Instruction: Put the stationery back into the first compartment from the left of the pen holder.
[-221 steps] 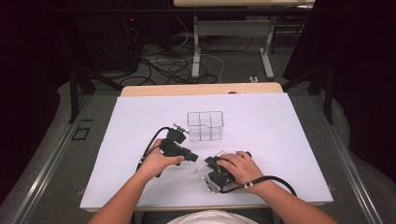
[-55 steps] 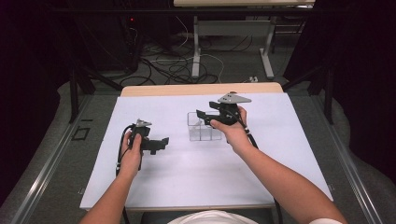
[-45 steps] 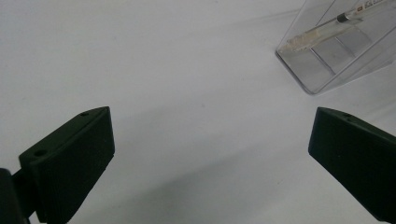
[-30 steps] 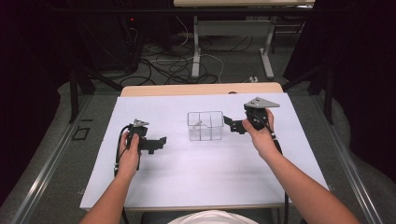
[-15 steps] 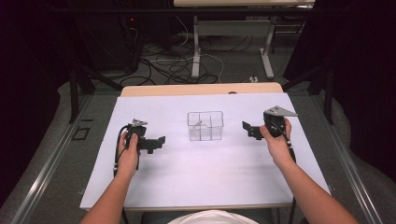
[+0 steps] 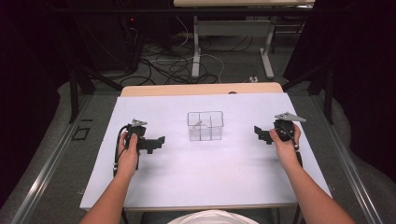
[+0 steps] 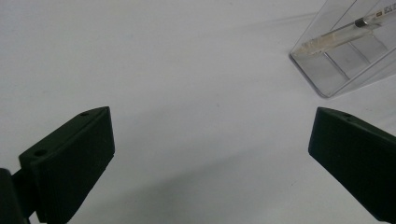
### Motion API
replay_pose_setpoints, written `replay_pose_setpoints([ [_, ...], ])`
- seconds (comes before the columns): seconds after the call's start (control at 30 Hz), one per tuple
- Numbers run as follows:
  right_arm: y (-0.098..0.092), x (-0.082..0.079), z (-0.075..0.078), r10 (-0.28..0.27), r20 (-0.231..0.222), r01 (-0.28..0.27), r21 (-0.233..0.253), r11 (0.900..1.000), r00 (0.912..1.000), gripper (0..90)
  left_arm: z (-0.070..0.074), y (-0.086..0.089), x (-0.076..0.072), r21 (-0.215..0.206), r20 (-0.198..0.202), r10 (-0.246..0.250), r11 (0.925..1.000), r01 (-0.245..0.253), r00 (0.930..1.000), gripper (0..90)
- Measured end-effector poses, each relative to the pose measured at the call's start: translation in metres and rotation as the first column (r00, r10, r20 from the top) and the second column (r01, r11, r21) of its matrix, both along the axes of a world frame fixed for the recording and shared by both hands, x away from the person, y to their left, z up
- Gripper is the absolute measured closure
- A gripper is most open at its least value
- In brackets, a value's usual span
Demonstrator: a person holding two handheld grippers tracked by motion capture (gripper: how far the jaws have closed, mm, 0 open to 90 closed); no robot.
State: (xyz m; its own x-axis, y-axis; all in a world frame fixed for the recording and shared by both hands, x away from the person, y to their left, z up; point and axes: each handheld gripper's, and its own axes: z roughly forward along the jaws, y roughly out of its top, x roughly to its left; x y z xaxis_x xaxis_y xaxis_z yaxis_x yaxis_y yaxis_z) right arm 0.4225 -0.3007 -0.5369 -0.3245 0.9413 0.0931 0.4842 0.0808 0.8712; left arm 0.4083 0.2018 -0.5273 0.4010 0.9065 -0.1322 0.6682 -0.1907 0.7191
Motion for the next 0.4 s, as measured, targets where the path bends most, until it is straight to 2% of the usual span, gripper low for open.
replay_pose_setpoints([
  [0.07,-0.004,0.001,-0.003,-0.015,-0.019,0.015,-0.005,1.0,0.9997,0.0,0.001,0.001,0.0,0.0,-0.01,-0.009,1.0,0.009,0.9999,0.3],
  [0.1,-0.005,0.001,-0.004,-0.027,-0.028,0.027,0.004,1.0,0.9992,0.0,0.0,0.0,0.0,-0.004,0.0,-0.005,1.0,0.005,1.0,0.3],
  [0.17,-0.009,0.002,-0.006,-0.033,-0.03,0.033,0.002,0.999,0.999,0.0,0.002,0.001,0.0,0.0,-0.015,-0.012,0.9999,0.012,0.9998,0.4],
  [0.27,-0.011,0.002,-0.008,-0.042,-0.042,0.042,0.005,0.999,0.9982,0.0,0.0,0.0,0.0,-0.004,0.003,-0.001,1.0,0.001,1.0,0.3],
  [0.4,-0.012,0.003,-0.01,-0.041,-0.052,0.042,0.01,0.999,0.9978,0.0,0.0,0.0,0.002,-0.005,-0.001,-0.005,1.0,0.005,1.0,0.3],
])
